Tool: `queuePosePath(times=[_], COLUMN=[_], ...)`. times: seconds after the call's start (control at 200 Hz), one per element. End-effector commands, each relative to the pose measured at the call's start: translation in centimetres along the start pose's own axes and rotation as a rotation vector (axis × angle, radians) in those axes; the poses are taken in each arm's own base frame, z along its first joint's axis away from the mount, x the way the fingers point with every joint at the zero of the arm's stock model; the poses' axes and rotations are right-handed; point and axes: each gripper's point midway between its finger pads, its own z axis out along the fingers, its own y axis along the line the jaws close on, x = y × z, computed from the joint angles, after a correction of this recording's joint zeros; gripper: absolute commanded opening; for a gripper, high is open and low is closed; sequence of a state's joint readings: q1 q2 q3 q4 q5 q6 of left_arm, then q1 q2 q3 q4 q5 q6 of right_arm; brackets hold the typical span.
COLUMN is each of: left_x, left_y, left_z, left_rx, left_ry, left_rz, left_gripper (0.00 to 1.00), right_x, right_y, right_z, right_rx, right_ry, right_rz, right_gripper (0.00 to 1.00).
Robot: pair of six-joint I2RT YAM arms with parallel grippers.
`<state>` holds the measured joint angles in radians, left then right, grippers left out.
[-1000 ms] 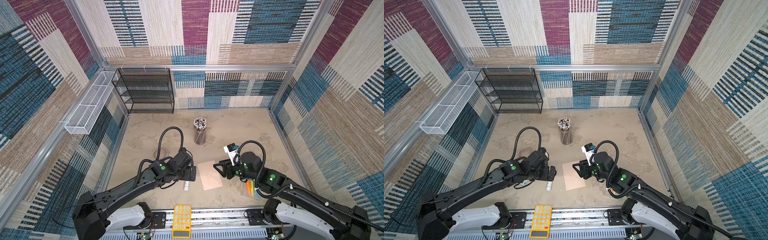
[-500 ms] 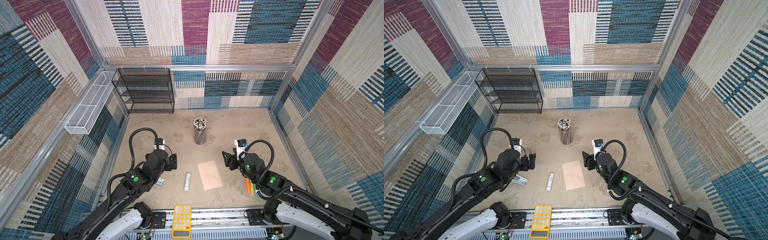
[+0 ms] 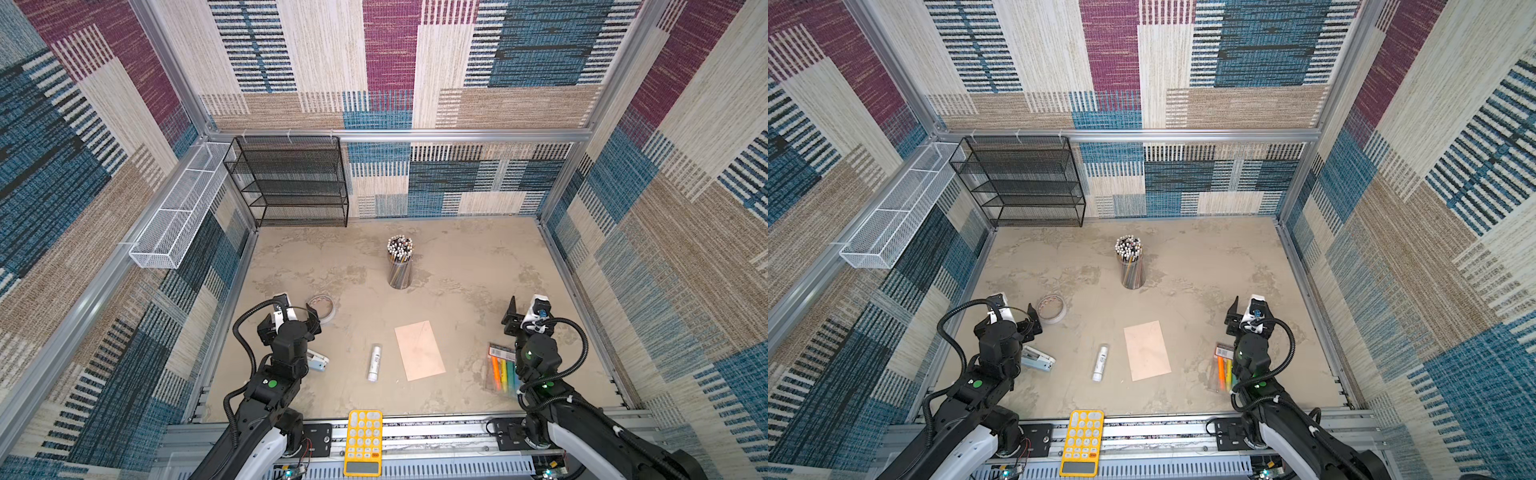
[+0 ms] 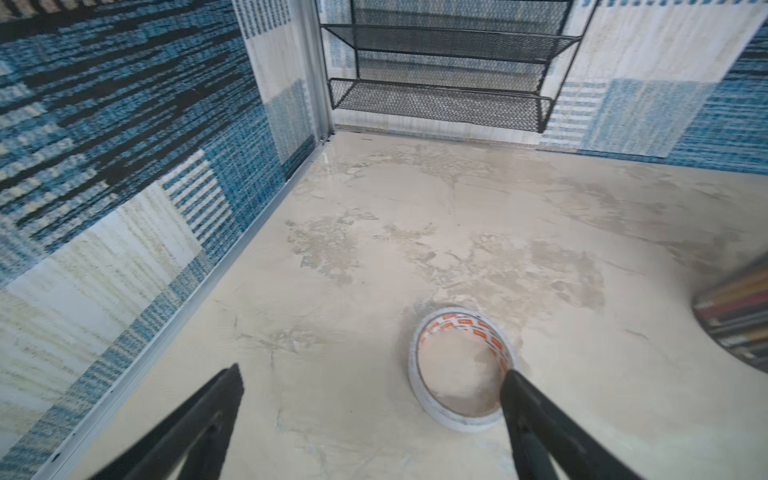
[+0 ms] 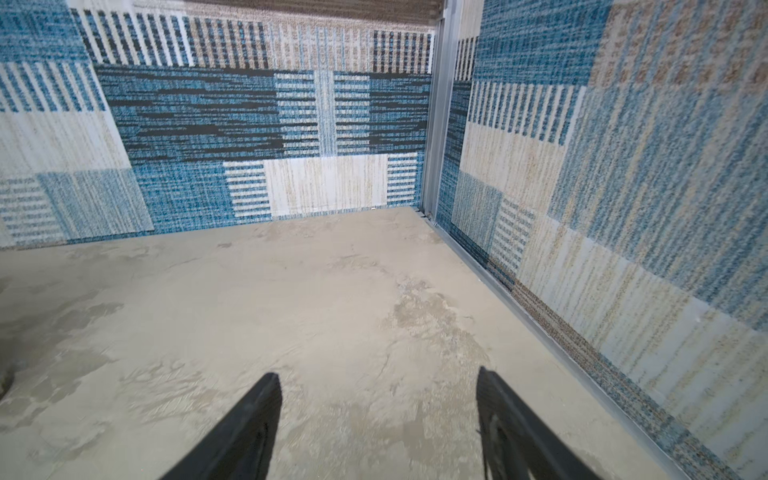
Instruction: Place the letter into the envelope and seal it
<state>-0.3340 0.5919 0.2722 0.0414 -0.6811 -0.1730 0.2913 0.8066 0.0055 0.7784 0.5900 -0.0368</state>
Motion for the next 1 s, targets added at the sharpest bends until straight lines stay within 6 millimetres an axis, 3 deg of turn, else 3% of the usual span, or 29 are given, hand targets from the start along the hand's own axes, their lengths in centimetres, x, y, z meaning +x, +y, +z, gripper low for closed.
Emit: queuePosePath(times=[0.0, 0.09, 0.265, 0.376, 0.616, 0.731, 0.887, 0.922, 0.957, 0.997], left_x=[-1.4, -0.1, 2.1, 1.3, 1.2, 2.3, 3.2, 3.7, 3.7, 3.6], left_y=[1.2, 1.4, 1.1, 0.4, -1.0, -1.7, -2.6, -2.7, -3.0, -3.5], left_z=[0.8, 1.9, 4.5, 5.5, 7.5, 9.2, 11.1, 11.4, 11.8, 12.5], left_rx=[-0.069, -0.085, -0.060, 0.005, 0.111, 0.126, 0.151, 0.153, 0.160, 0.171], left_ry=[-0.118, -0.098, -0.046, -0.078, -0.094, -0.079, -0.065, -0.014, 0.025, 0.038], left_rz=[-0.054, -0.030, -0.008, -0.026, -0.037, -0.031, -0.013, -0.007, 0.000, 0.016], left_gripper=[0.99, 0.99, 0.99, 0.99, 0.99, 1.00, 1.00, 1.00, 0.99, 0.96], right_x=[-1.8, -0.9, -1.2, -0.8, 0.2, 0.5, 1.8, 1.6, 1.9, 1.6], right_y=[1.0, 2.0, 4.4, 5.7, 5.1, 4.0, 4.0, 4.0, 4.1, 4.1], right_z=[0.8, 2.2, 4.6, 5.6, 6.8, 7.1, 7.8, 7.7, 7.9, 8.0], right_rx=[-0.070, -0.082, -0.149, -0.186, -0.207, -0.231, -0.274, -0.275, -0.277, -0.281], right_ry=[-0.091, -0.061, -0.076, -0.068, -0.040, -0.034, 0.011, -0.008, 0.013, 0.004], right_rz=[0.078, 0.031, -0.025, -0.096, -0.075, -0.013, 0.006, 0.006, 0.006, 0.010], right_gripper=[0.78, 0.79, 0.80, 0.80, 0.81, 0.81, 0.81, 0.86, 0.99, 1.00])
